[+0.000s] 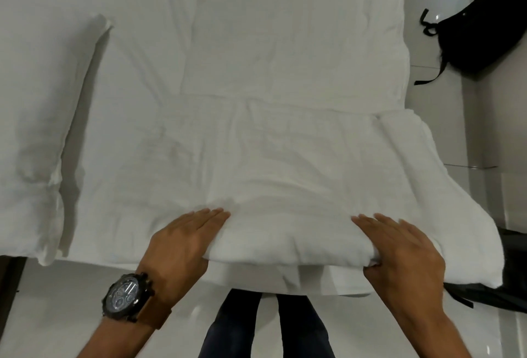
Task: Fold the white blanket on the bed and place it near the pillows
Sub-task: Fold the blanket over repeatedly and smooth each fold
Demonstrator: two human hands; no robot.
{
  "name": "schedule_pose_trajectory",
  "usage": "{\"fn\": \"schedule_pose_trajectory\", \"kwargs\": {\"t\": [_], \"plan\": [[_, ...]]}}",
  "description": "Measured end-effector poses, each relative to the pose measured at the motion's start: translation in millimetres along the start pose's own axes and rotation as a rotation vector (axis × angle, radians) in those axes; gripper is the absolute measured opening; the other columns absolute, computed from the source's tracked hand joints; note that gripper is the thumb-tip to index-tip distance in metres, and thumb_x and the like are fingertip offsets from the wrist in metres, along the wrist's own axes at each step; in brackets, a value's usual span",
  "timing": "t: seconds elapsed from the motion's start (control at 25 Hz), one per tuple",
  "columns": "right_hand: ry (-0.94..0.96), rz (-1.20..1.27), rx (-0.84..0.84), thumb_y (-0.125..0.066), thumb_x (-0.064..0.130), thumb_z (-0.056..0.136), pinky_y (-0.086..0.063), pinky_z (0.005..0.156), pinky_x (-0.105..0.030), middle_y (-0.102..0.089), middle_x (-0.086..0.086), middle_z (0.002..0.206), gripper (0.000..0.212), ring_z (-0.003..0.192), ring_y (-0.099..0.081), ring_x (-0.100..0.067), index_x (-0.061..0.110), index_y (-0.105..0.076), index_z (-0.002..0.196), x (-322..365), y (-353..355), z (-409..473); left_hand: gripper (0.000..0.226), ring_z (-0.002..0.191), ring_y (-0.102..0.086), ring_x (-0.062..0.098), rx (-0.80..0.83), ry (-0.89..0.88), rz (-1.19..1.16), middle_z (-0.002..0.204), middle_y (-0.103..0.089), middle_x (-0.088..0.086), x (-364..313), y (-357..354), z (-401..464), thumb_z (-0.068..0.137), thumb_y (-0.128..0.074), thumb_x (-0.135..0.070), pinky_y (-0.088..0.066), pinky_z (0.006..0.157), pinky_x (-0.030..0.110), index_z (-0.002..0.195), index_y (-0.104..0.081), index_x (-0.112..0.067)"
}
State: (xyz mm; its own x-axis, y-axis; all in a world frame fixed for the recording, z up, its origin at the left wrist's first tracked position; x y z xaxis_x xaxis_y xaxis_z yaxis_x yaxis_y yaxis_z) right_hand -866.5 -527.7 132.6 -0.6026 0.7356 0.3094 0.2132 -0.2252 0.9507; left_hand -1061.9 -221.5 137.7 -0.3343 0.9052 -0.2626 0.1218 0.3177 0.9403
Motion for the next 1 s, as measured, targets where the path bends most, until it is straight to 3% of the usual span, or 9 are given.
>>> {"fn": "schedule_pose_trajectory", "kwargs": {"t": [0.12, 0.2, 0.36, 0.48, 0.6, 0.68, 0.8, 0.88, 1.0], "plan": [[0.02, -0.037, -0.101, -0.085, -0.015, 0.035, -0.058, 0.092, -0.045, -0.084, -0.008, 0.104, 0.081, 0.094, -0.081, -0.035, 0.013, -0.085, 0.111, 4.3, 13.0, 37.9, 0.075, 0.094, -0.079, 0.027, -0.063, 0.017, -0.012, 0.111, -0.08, 0.0, 10.3, 20.5, 26.8, 0.049, -0.084, 0.007, -0.064, 0.07, 0.04, 0.119, -0.079, -0.02], [0.062, -0.06, -0.209, -0.086, -0.014, 0.04, -0.061, 0.081, -0.047, -0.083, -0.014, 0.096, 0.072, 0.082, -0.079, -0.04, 0.009, -0.085, 0.108, 6.0, 25.7, 67.6, 0.05, 0.09, -0.079, 0.028, -0.201, -0.008, 0.037, 0.108, -0.081, -0.002, 13.3, 41.9, 52.2, 0.07, -0.067, -0.009, -0.062, 0.065, 0.038, 0.116, -0.08, -0.022], [0.098, -0.133, -0.38, -0.076, -0.004, 0.067, -0.058, 0.075, -0.051, -0.08, -0.018, 0.097, 0.051, 0.08, -0.073, -0.043, 0.009, -0.08, 0.116, 5.4, 44.9, 140.5, 0.046, 0.082, -0.075, 0.036, -0.367, 0.022, 0.087, 0.102, -0.08, 0.003, 24.1, 80.3, 116.1, 0.073, -0.062, -0.012, -0.058, 0.062, 0.043, 0.116, -0.077, -0.022], [0.054, -0.166, -0.397, -0.072, -0.003, 0.07, -0.048, 0.067, -0.044, -0.075, -0.011, 0.082, 0.04, 0.067, -0.063, -0.037, 0.012, -0.078, 0.106, -0.1, 41.4, 204.2, 0.043, 0.086, -0.073, 0.037, -0.321, 0.1, 0.086, 0.099, -0.078, 0.0, 39.1, 94.4, 175.8, 0.079, -0.07, -0.005, -0.058, 0.065, 0.043, 0.115, -0.076, -0.028], [0.02, -0.166, -0.355, -0.067, 0.0, 0.065, -0.032, 0.063, -0.037, -0.049, 0.002, 0.06, 0.02, 0.054, -0.042, -0.028, 0.014, -0.063, 0.077, -6.2, 29.0, 260.9, 0.031, 0.09, -0.072, 0.035, -0.245, 0.176, 0.118, 0.098, -0.078, -0.001, 53.4, 103.2, 239.2, 0.086, -0.065, -0.015, -0.052, 0.069, 0.04, 0.109, -0.076, -0.034], [0.038, -0.201, -0.318, -0.061, 0.008, 0.067, -0.032, 0.063, -0.038, -0.05, -0.001, 0.059, 0.008, 0.053, -0.05, -0.033, 0.013, -0.059, 0.074, -11.4, 21.9, 300.1, 0.025, 0.094, -0.07, 0.036, -0.209, 0.201, 0.162, 0.101, -0.076, 0.001, 61.3, 108.2, 280.9, 0.089, -0.06, -0.022, -0.049, 0.072, 0.038, 0.105, -0.074, -0.035], [-0.027, -0.313, -0.283, -0.065, 0.012, 0.081, -0.046, 0.082, -0.048, -0.073, -0.016, 0.083, 0.015, 0.082, -0.069, -0.042, 0.01, -0.071, 0.094, -21.6, 12.5, 385.2, 0.024, 0.102, -0.068, 0.04, -0.317, 0.213, 0.226, 0.107, -0.075, 0.008, 80.3, 114.0, 357.8, 0.091, -0.054, -0.023, -0.048, 0.084, 0.043, 0.104, -0.074, -0.029], [-0.041, -0.412, -0.315, -0.061, 0.007, 0.086, -0.045, 0.102, -0.058, -0.076, -0.017, 0.105, 0.029, 0.101, -0.067, -0.043, 0.011, -0.073, 0.112, -28.3, -1.7, 432.5, 0.04, 0.122, -0.06, 0.04, -0.421, 0.198, 0.216, 0.129, -0.069, 0.013, 92.6, 105.5, 405.5, 0.093, -0.05, -0.014, -0.041, 0.106, 0.051, 0.127, -0.069, -0.02], [0.078, -0.425, -0.324, -0.051, 0.016, 0.101, -0.03, 0.123, -0.066, -0.065, -0.016, 0.147, 0.042, 0.136, -0.058, -0.041, 0.014, -0.064, 0.14, -47.9, -57.3, 439.8, 0.059, 0.155, -0.029, 0.037, -0.326, 0.144, 0.096, 0.166, -0.035, 0.017, 89.1, 49.9, 431.5, 0.102, -0.047, -0.02, -0.016, 0.128, 0.052, 0.159, -0.036, -0.007]]}}
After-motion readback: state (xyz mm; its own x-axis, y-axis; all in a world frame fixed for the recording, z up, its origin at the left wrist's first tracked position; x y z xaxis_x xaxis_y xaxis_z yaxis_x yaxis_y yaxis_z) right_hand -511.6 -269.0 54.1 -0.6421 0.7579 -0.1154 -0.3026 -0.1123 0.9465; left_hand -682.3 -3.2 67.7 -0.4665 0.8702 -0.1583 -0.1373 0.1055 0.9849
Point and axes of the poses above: each hand's wrist, its own z-axis towards the middle knuckle, its own y-axis out of the back of the hand, x = y × z, the point moved 2 cm from there along z, towards the middle knuckle
